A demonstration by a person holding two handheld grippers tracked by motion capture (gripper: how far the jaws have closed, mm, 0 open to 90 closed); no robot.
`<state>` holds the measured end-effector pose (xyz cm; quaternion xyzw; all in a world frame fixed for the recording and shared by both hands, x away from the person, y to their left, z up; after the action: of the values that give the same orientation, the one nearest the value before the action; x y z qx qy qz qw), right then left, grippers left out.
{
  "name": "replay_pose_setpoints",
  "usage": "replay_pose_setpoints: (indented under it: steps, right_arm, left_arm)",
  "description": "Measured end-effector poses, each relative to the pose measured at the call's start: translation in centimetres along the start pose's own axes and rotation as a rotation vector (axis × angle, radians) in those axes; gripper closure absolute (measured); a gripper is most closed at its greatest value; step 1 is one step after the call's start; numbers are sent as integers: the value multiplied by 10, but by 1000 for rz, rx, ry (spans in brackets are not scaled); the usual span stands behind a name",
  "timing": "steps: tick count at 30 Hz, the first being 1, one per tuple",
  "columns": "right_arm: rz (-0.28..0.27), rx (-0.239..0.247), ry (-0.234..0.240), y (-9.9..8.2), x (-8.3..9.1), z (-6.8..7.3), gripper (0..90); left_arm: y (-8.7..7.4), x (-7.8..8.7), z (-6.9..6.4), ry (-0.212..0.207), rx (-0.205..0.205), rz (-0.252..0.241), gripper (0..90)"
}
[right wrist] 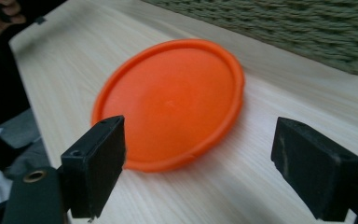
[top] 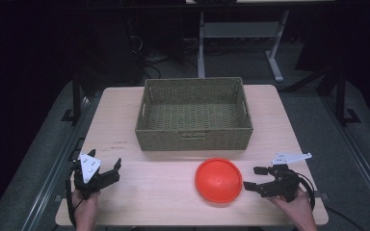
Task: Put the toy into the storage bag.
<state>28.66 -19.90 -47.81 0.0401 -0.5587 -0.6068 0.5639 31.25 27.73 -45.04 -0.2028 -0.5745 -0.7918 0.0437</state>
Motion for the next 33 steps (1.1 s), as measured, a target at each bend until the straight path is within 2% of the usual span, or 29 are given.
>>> replay_pose_setpoints:
  steps: [7,8,13,14,21,22,24,28,33]
  right_arm:
    - [30,-6,12,10,-8,-3,191]
    - [39,-3,-8,12,-11,-4,203]
    - [66,4,-8,17,-20,-3,194]
    - [82,13,-8,19,-23,-4,195]
    - [79,12,-10,31,-33,-7,212]
    - [87,13,-20,33,-38,-8,214]
    - [96,14,-26,33,-40,-9,220]
    - [161,18,-60,25,-48,-10,256]
    - [186,9,-57,20,-54,-11,322]
  left_arm:
    - [0,0,-1,-2,-12,1,127]
    - [0,0,-1,1,-12,1,127]
    - [0,-1,-2,0,-12,4,127]
    - [0,-1,-2,-3,-22,8,127]
    - [0,-2,-3,4,-29,5,127]
    - [0,-2,-3,2,-35,17,127]
    - [0,-1,-3,0,-45,20,127]
    - [0,-1,-4,0,-49,12,127]
    - [1,-1,-6,1,-45,8,127]
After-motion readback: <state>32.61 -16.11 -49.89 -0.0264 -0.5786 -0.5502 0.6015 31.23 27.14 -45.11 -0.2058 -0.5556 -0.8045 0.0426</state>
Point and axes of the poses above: each handheld gripper's, and its own axes: x roughly backward along the jaws, y roughly out of its top, z roughly to its left, the point moved 7 cm from there along -x, roughly forward along the jaws, and after that the axes turned 2 degrees about -x, right-handed, at the moved point
